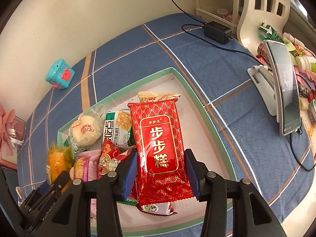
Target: Organize snacks
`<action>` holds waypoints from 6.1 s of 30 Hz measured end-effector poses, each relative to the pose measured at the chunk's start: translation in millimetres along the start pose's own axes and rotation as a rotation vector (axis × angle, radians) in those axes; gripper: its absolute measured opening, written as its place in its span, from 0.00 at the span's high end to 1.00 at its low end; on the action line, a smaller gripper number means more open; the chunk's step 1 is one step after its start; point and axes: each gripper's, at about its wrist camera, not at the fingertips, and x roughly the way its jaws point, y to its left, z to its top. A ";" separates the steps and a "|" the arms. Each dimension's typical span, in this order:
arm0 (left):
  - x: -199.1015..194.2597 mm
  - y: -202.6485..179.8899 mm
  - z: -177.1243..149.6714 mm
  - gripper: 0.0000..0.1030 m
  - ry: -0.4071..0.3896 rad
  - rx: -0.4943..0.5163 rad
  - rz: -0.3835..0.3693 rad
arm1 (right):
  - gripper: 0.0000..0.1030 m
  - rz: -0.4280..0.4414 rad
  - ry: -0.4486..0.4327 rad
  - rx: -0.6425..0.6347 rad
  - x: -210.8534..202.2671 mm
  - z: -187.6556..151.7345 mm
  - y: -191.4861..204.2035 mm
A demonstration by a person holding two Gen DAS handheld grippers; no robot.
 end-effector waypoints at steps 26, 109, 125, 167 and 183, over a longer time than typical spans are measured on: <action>2.3 3.2 3.6 0.46 0.037 -0.036 -0.041 | 0.45 -0.027 0.002 -0.009 0.9 2.0 6.2; -98.1 96.3 -82.1 0.04 -0.149 -0.167 0.196 | 0.00 0.026 -0.116 -0.384 -65.9 -105.6 104.8; -105.1 94.6 -94.5 0.04 -0.130 -0.150 0.271 | 0.00 0.034 -0.118 -0.374 -72.6 -111.6 101.2; -99.0 109.3 -92.6 0.04 -0.079 -0.192 0.306 | 0.00 0.045 -0.113 -0.398 -73.4 -111.5 105.5; -96.7 111.9 -92.9 0.04 -0.063 -0.208 0.315 | 0.00 0.042 -0.110 -0.395 -72.0 -111.6 106.6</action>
